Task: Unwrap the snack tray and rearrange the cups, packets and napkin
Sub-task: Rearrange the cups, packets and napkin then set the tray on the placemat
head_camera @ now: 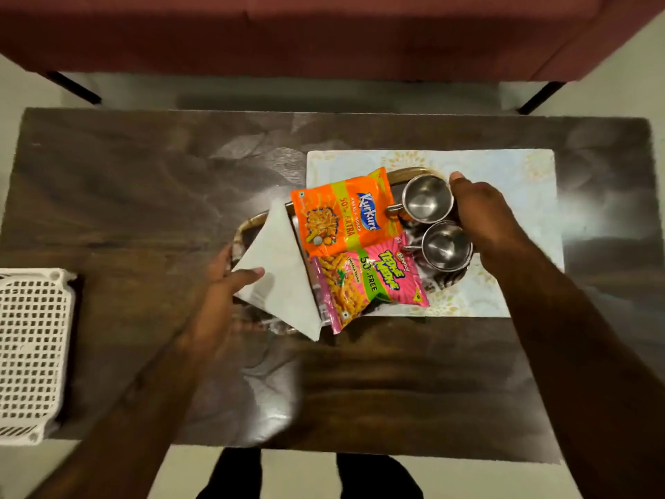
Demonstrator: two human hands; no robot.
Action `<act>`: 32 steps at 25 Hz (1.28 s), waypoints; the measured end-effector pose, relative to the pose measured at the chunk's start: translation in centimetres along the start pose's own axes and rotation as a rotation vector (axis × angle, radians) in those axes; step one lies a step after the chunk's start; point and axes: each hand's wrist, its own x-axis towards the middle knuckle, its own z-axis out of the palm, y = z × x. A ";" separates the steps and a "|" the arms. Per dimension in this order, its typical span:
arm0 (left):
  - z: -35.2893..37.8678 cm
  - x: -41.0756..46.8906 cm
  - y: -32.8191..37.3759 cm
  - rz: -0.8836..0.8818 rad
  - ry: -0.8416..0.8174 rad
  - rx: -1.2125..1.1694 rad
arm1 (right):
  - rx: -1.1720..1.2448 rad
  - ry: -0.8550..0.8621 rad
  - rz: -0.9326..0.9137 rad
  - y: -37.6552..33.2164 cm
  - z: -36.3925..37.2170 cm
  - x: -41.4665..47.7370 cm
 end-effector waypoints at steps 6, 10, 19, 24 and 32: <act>8.2 4.7 3.1 -0.055 -0.087 0.177 | 0.165 0.092 0.140 4.4 -6.5 3.0; 12.1 6.5 3.2 -0.072 -0.112 0.282 | 0.230 0.096 0.197 7.2 -8.5 4.6; 12.9 8.3 2.7 -0.109 -0.042 0.342 | 0.240 0.042 0.199 8.9 -7.5 6.9; 13.8 8.3 2.0 -0.096 -0.017 0.349 | 0.206 0.078 0.169 8.9 -7.6 7.9; 15.1 8.5 1.6 -0.011 0.004 0.415 | 0.164 0.069 0.149 9.9 -7.2 8.7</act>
